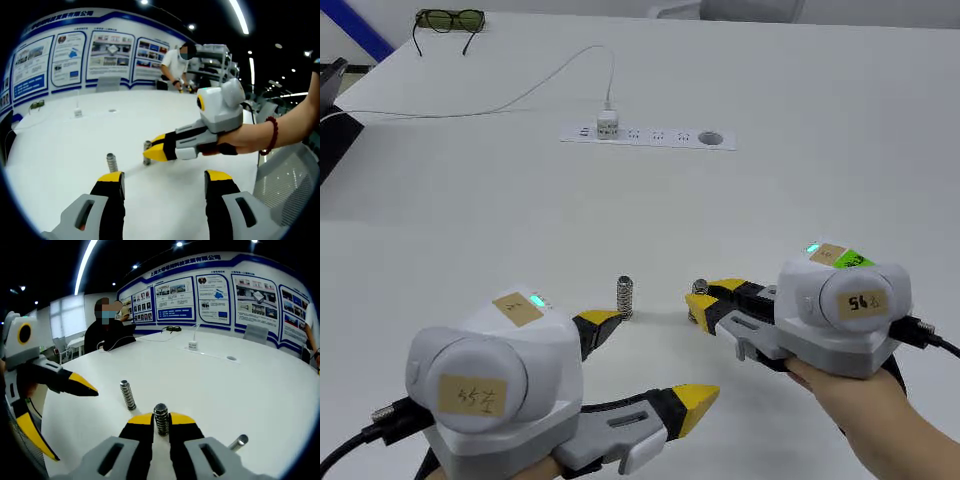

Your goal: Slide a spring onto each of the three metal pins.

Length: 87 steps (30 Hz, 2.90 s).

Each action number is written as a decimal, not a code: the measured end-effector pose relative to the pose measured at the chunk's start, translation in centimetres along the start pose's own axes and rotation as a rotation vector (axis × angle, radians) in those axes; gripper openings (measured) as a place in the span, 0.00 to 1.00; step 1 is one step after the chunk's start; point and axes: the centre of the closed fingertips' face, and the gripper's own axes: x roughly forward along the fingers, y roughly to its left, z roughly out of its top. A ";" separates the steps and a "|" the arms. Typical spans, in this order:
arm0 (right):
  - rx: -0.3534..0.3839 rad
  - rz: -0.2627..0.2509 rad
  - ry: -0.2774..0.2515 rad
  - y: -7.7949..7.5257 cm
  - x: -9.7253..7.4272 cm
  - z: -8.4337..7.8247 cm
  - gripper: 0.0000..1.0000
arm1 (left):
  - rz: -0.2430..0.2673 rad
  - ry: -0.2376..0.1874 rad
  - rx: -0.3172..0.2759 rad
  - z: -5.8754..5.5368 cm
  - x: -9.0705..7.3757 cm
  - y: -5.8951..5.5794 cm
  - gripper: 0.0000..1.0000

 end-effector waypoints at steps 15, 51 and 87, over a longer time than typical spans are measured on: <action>0.063 -0.004 -0.051 -0.2 -2.3 2.1 0.26 | 0.013 -0.021 0.006 0.5 0.2 0.0 0.67; 0.084 -0.049 -0.104 -2.7 -11.0 3.2 0.48 | -0.129 0.014 0.217 1.5 5.2 -3.3 0.53; 0.112 -0.031 -0.045 -2.0 -14.8 -1.3 0.56 | -0.212 0.145 0.356 -0.5 12.4 -3.5 0.29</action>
